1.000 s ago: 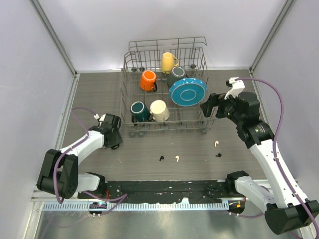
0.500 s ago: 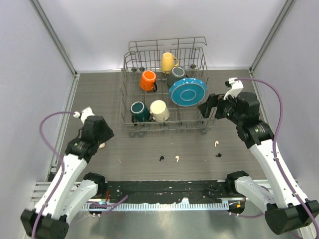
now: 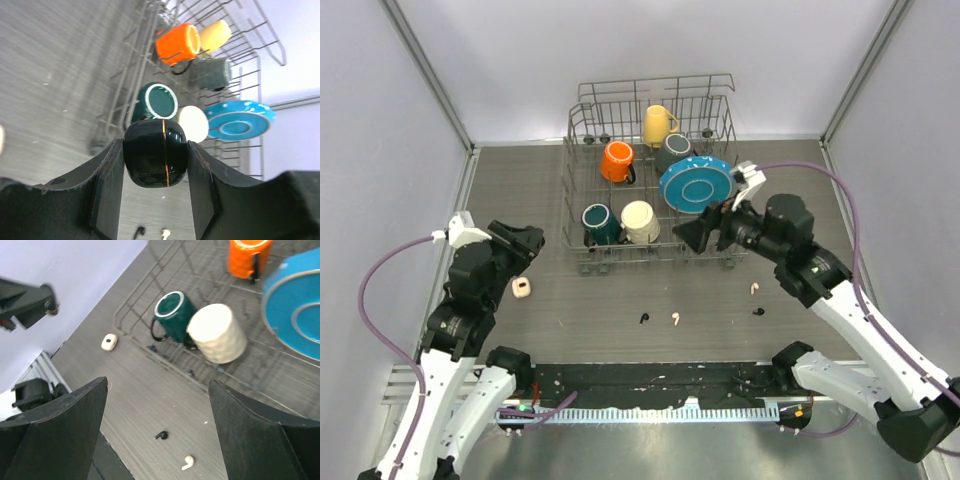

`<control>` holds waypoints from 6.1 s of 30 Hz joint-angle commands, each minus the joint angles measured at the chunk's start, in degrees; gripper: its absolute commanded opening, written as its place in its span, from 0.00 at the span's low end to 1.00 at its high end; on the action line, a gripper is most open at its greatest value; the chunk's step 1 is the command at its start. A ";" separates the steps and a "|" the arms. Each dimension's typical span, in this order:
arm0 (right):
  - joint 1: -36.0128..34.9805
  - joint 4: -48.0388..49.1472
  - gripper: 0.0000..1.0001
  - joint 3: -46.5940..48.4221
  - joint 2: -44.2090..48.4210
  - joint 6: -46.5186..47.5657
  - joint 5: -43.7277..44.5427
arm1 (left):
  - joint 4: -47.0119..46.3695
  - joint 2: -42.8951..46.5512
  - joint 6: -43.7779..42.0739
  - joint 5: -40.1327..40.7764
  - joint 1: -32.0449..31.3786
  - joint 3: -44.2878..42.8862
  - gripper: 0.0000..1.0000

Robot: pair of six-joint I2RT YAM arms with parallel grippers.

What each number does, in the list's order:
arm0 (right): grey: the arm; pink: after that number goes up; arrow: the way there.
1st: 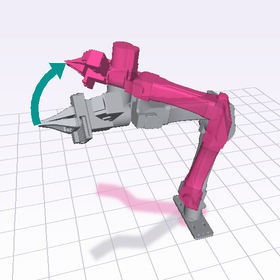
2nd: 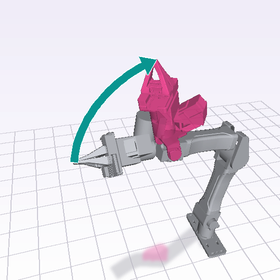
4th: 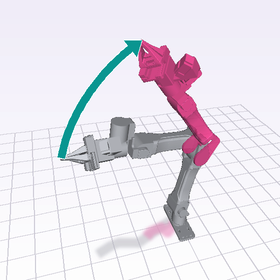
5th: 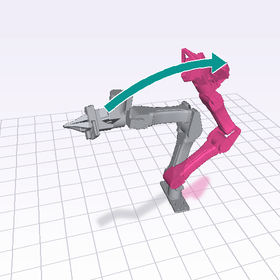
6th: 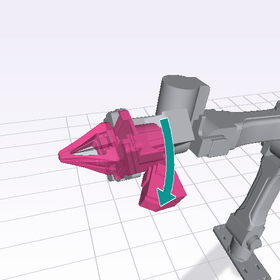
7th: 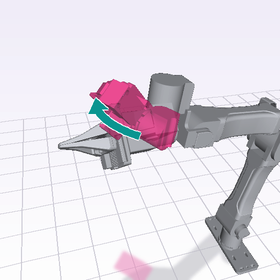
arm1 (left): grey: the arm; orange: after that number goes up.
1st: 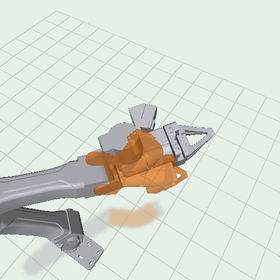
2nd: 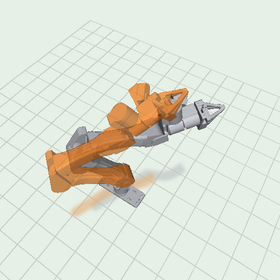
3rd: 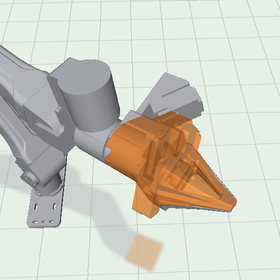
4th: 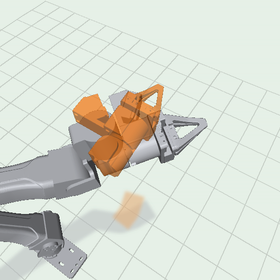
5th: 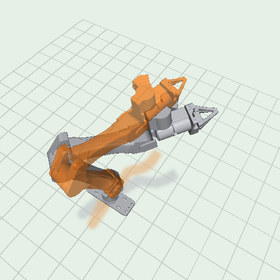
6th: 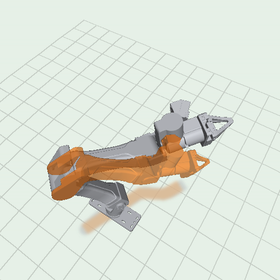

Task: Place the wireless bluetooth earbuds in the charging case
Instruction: Pick up the charging case at the center of the board.

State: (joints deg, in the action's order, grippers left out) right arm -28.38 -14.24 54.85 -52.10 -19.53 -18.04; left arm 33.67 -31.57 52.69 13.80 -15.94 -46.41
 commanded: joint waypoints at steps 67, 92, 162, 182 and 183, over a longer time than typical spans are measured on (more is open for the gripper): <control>-30.42 64.86 0.54 -1.85 -38.25 4.24 23.84 | -38.77 -12.11 20.44 6.15 -19.21 12.31 0.00; -30.42 67.15 0.39 -2.38 -38.70 3.44 24.55 | -40.26 -10.35 19.74 5.45 -19.21 13.89 0.00; -1.50 27.51 0.01 -4.84 -12.33 -5.96 -37.94 | -81.04 -25.11 -12.26 -53.26 -19.04 14.95 0.55; -1.24 30.67 0.01 -6.16 -14.00 -8.07 -39.17 | -90.71 -29.60 -6.81 -51.42 -19.03 15.47 0.39; -1.32 30.76 0.01 -6.07 -14.08 -8.16 -39.17 | -91.06 -29.69 -6.63 -51.33 -19.04 15.39 0.35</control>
State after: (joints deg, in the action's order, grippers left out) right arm -29.87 13.85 48.88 -65.76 -27.24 -56.88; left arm -50.72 -60.95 44.62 -37.93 -34.85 -29.12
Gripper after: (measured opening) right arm 0.344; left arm 0.399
